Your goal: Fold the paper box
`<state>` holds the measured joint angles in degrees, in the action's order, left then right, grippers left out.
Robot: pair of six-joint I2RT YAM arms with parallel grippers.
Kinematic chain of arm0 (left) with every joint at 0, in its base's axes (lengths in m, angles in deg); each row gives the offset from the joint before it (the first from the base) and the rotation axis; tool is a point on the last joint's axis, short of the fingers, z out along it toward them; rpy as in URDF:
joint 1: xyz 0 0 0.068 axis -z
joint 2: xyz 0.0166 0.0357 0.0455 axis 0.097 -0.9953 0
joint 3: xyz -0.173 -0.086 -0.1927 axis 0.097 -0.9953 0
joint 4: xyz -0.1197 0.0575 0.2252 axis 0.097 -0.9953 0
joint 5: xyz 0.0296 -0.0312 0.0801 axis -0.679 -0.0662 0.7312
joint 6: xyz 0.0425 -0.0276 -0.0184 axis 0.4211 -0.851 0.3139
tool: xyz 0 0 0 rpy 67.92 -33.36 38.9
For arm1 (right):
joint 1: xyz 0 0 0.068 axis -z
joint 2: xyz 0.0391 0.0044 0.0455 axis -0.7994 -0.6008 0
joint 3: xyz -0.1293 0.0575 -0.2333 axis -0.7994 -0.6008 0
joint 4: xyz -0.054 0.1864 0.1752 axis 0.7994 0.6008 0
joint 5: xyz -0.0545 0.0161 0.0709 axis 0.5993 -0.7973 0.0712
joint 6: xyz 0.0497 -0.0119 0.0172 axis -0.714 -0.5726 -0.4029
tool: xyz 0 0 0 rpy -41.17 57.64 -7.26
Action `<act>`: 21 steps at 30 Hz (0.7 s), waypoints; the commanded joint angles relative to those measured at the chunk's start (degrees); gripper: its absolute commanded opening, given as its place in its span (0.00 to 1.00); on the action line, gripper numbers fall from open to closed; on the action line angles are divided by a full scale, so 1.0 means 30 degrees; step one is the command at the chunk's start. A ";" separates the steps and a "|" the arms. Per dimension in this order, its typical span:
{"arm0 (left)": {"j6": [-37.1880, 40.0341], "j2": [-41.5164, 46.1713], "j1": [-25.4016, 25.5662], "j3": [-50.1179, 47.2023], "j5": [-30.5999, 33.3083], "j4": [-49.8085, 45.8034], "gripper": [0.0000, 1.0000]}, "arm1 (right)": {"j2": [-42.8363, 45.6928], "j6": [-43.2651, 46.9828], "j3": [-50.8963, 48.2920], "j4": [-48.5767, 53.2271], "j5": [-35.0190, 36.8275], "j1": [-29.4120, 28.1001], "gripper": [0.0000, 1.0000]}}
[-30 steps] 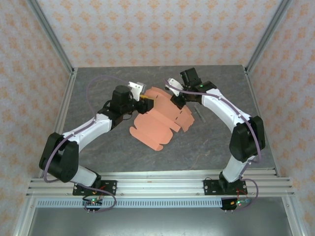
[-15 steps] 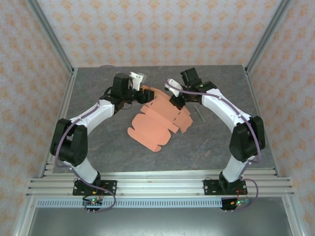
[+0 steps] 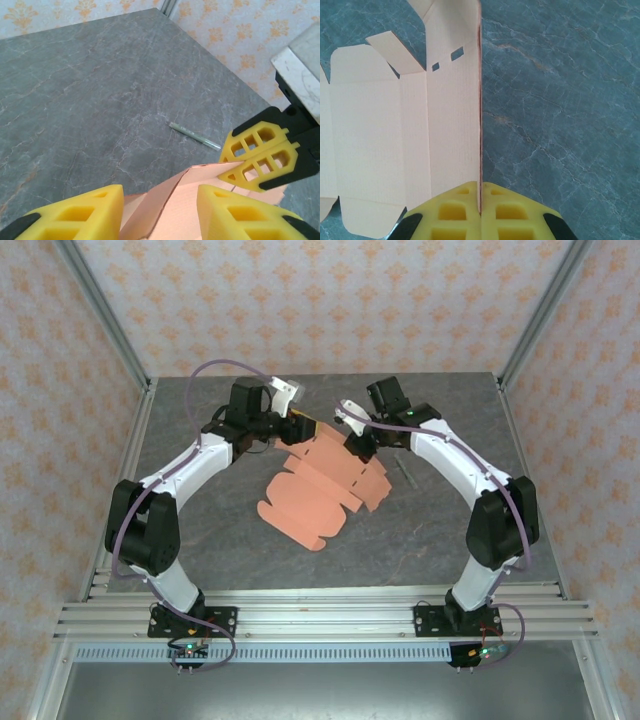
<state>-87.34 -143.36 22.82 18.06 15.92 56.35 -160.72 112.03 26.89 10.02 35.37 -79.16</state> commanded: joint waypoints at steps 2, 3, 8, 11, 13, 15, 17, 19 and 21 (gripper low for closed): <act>0.0148 0.0667 0.0311 -0.0659 -0.1299 0.0385 0.36 | -0.0096 -0.0806 0.1074 0.0019 0.0118 -0.0098 0.00; 0.0148 0.0661 0.0365 -0.0706 -0.1338 0.0427 0.36 | -0.0155 -0.0907 0.1187 -0.0003 0.0077 -0.0100 0.00; 0.0148 0.0251 0.0757 -0.0356 -0.1492 0.0356 0.31 | -0.0230 -0.1269 0.1394 -0.0039 -0.0031 -0.0103 0.00; 0.0202 0.0408 0.1094 -0.0608 -0.1436 0.0762 0.31 | -0.0273 -0.1370 0.1381 -0.0015 0.0165 -0.0104 0.00; 0.0351 0.0394 0.1275 -0.0605 -0.1317 0.0717 0.33 | -0.0296 -0.1438 0.1395 0.0046 0.0250 -0.0116 0.00; 0.0483 0.0190 0.1391 -0.0340 -0.1309 0.0436 0.36 | -0.0308 -0.1498 0.1366 0.0020 0.0133 -0.0123 0.00; 0.0561 0.0076 0.1476 -0.0130 -0.1212 0.0138 0.39 | -0.0318 -0.1535 0.1336 0.0018 0.0132 -0.0145 0.00; 0.0653 0.0160 0.1570 -0.0162 -0.1070 0.0152 0.40 | -0.0321 -0.1537 0.1287 0.0005 0.0269 -0.0129 0.00; 0.0763 0.0312 0.1628 -0.0315 -0.0913 0.0120 0.42 | -0.0334 -0.1479 0.1236 0.0120 0.0517 -0.0139 0.00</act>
<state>-86.64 -143.36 25.95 16.53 15.22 56.46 -161.04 108.45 28.90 11.13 35.94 -79.16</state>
